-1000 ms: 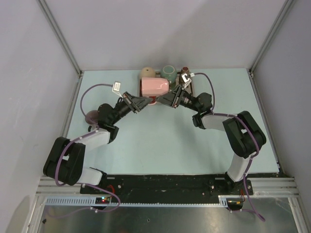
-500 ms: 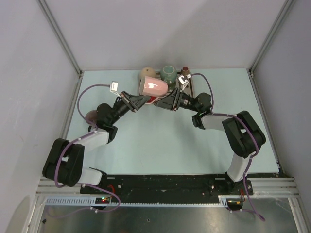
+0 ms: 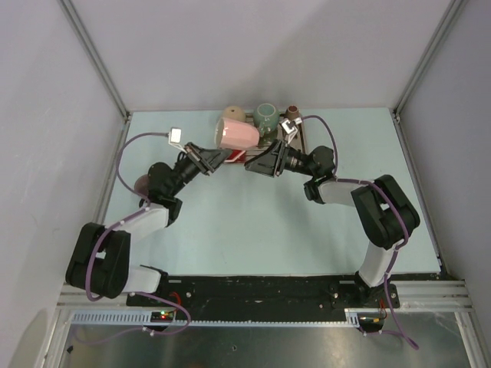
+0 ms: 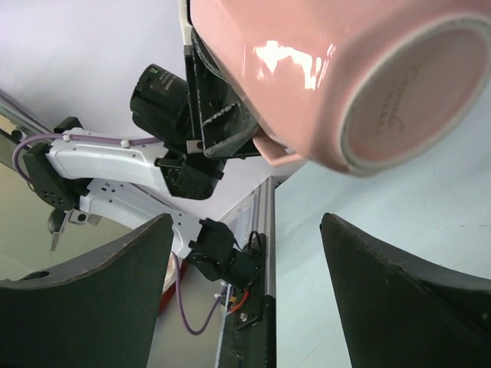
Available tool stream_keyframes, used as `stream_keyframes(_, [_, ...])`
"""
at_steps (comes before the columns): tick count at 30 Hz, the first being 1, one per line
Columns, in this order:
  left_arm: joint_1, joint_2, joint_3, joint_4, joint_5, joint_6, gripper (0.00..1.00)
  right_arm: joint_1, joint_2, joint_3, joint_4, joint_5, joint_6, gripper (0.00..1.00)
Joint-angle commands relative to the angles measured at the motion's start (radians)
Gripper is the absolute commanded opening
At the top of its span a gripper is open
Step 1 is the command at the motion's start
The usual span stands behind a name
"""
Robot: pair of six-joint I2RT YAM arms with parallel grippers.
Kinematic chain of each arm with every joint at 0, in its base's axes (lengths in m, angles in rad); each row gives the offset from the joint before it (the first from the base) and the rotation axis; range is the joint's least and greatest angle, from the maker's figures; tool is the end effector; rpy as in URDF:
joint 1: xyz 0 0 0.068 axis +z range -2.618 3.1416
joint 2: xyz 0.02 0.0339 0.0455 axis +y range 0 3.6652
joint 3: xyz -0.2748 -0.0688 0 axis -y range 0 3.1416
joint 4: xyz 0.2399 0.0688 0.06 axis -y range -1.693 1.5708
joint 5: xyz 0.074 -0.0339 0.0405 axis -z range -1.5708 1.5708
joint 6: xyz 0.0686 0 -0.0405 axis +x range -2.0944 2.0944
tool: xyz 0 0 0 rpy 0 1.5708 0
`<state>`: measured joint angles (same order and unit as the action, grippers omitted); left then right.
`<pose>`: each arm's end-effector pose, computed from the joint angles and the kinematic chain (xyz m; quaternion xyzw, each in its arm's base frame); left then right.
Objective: Turn the mug right side up
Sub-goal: Turn over the cup on the tray.
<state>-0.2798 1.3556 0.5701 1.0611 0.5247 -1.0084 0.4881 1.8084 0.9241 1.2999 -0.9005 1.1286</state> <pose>0.2805 -0.1163 0.2910 -0.0143 0.6181 -0.5876 0.5220 0.3191 0.2303 0.2801 -0.1913 0.5814 0.7096 0.3491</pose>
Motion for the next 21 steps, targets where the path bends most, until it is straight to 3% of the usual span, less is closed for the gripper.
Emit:
stream_keyframes(1, [0.037, -0.092, 0.018, 0.065, -0.033, 0.084, 0.0, -0.016, -0.021, 0.025, -0.024, -0.021, -0.081, 0.85])
stream_keyframes(6, [0.075, -0.133, 0.027, -0.032, -0.026, 0.173, 0.0, -0.045, -0.047, 0.031, -0.128, -0.022, -0.153, 0.93])
stream_keyframes(12, [0.109, -0.18, 0.038, -0.142, -0.027, 0.278, 0.0, -0.077, -0.1, 0.043, -0.246, -0.032, -0.243, 0.95])
stream_keyframes(21, [0.122, -0.225, 0.073, -0.264, -0.012, 0.399, 0.0, -0.119, -0.246, 0.096, -0.707, -0.018, -0.63, 0.99])
